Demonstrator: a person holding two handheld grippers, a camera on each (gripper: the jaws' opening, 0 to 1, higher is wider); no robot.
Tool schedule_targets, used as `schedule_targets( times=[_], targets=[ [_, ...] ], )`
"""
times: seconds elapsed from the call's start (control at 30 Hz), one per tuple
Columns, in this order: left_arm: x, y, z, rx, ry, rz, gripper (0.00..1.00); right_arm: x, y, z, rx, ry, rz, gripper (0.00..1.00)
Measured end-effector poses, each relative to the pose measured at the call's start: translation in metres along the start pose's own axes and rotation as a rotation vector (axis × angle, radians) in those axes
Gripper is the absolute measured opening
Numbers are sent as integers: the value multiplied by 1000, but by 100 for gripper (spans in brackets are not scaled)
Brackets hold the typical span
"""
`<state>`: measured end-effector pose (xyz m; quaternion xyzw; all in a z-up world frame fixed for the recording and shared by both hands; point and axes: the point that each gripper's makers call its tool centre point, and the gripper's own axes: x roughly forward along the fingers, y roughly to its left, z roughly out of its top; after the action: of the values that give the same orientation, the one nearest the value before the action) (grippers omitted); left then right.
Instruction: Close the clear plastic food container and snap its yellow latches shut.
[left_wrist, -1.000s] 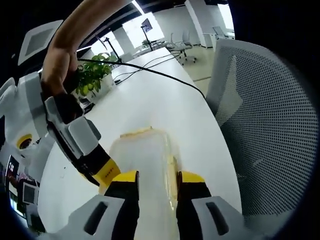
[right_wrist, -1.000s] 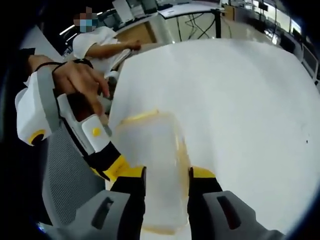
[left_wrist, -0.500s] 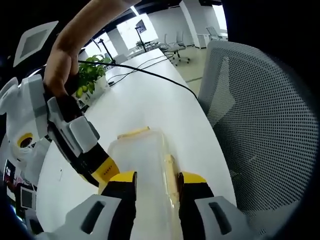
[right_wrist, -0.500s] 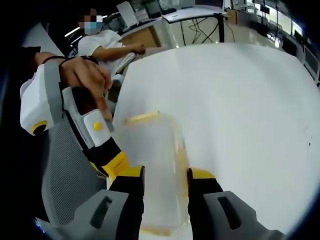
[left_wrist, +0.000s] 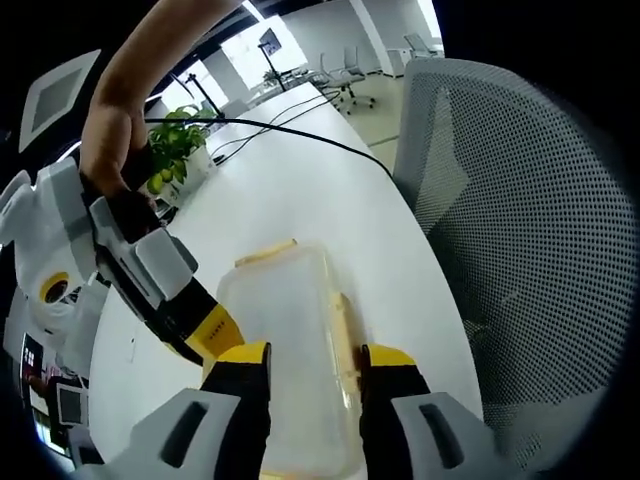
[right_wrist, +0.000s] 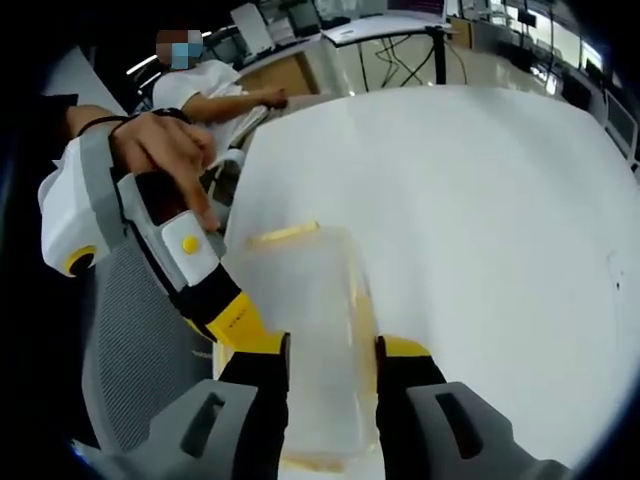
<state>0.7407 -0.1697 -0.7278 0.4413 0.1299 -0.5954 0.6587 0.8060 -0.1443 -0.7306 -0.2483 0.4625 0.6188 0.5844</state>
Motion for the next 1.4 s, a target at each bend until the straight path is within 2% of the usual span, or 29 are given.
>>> schedule_targets(
  times=[0.2, 0.27, 0.33, 0.53, 0.7, 1.13, 1.23, 1.4],
  targets=[
    [1, 0, 0, -7, -1, 27, 24, 1, 0, -1, -7, 16, -1, 28],
    [1, 1, -4, -33, 3, 68, 21, 0, -1, 1, -13, 16, -7, 27],
    [3, 0, -3, -15, 0, 73, 20, -2, -1, -1, -2, 9, -8, 27],
    [2, 3, -1, -22, -19, 36, 22, -2, -2, 0, -8, -5, -1, 28],
    [3, 5, 1, -35, -21, 43, 23, -3, -4, 0, 3, -38, 11, 30],
    [-1, 7, 3, -43, -39, 36, 25, -4, -3, 2, 32, -68, 7, 32],
    [1, 10, 2, -78, -30, 46, 30, -4, -2, 3, 33, -84, -3, 33],
    [0, 8, 4, -121, -29, 49, 31, -4, -1, 3, 19, -96, -13, 33]
  ],
)
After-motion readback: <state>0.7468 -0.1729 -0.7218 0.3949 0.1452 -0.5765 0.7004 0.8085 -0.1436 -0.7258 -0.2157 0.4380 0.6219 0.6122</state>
